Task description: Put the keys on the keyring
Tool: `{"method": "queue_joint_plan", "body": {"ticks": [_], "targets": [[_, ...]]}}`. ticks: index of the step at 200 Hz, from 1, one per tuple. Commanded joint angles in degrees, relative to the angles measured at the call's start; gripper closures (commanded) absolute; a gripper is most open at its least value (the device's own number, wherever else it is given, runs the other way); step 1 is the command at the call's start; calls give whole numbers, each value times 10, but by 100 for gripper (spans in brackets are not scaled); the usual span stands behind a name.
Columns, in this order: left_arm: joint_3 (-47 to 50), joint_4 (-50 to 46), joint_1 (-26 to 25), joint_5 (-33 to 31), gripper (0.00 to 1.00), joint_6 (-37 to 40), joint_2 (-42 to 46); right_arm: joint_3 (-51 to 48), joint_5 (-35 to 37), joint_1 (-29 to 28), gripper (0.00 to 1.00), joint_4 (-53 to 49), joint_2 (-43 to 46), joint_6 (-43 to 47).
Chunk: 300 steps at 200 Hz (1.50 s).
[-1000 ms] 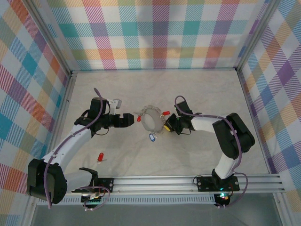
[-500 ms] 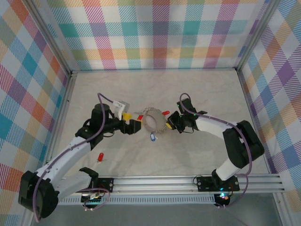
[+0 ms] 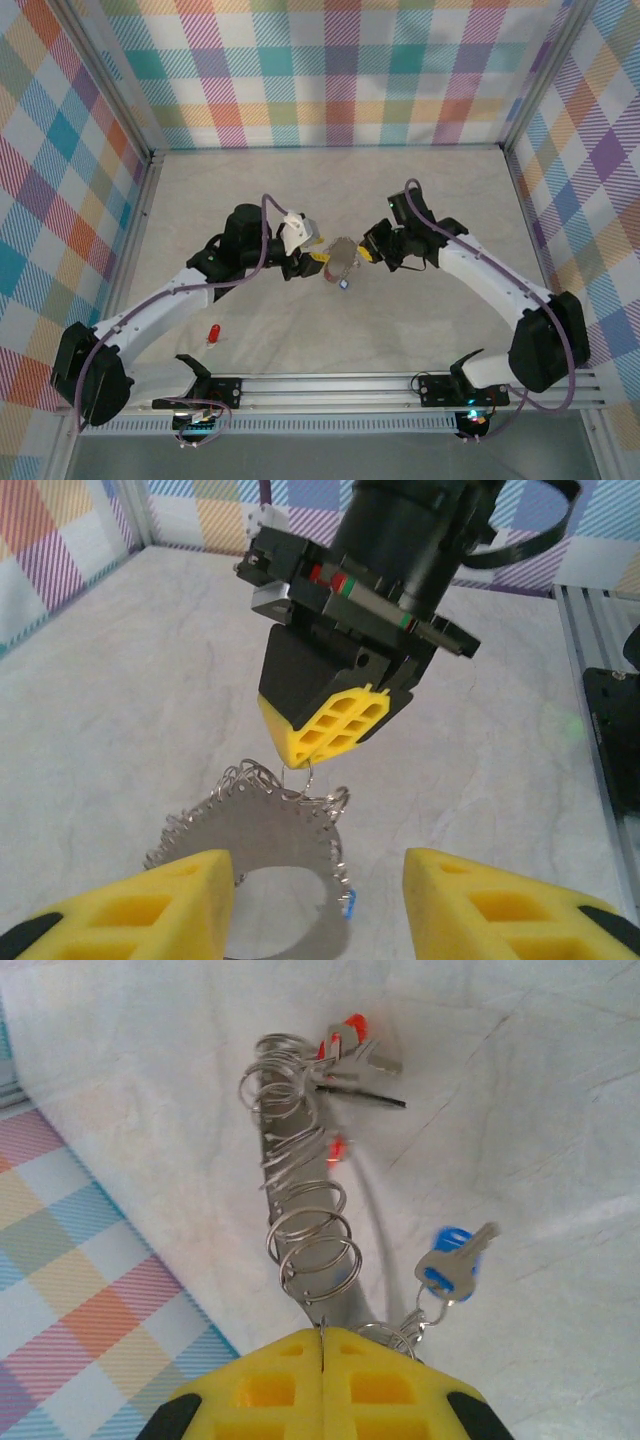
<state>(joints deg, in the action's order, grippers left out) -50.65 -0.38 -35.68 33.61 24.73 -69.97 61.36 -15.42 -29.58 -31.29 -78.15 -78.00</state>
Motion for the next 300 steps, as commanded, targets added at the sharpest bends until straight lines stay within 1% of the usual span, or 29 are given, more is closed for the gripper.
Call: {"method": "queue_joint_plan", "body": {"ticks": [1,33,48,68,116,149,167,184,208,250,274,300], "targets": [[-22,2,-26,-4,53,42,-13,18,-27,2,100,-61,22,-11],[-22,37,-62,-46,52,50,-26,26,-51,1,100,-58,45,-39],[-23,35,-79,-74,53,69,-32,25,-71,1,100,-48,53,-60],[-20,33,-96,-96,55,97,-38,21,-94,1,100,-44,60,-93],[-23,44,-109,-124,57,112,-48,15,-117,1,100,-33,70,-120],[-28,41,-113,-135,58,124,-56,3,-132,1,100,-11,71,-131],[-29,41,-114,-138,61,130,-60,1,-135,1,100,-12,70,-130],[-34,18,-114,-125,67,151,-61,-1,-134,1,100,-15,70,-128],[-38,6,-114,-126,64,158,-66,9,-129,1,100,-37,67,-113],[-46,9,-114,-116,63,164,-73,8,-132,2,100,-37,63,-114],[-63,-14,-114,-113,65,175,-86,5,-134,2,100,-29,65,-121],[-67,-7,-114,-119,67,166,-96,0,-131,1,100,-22,69,-130]]}}
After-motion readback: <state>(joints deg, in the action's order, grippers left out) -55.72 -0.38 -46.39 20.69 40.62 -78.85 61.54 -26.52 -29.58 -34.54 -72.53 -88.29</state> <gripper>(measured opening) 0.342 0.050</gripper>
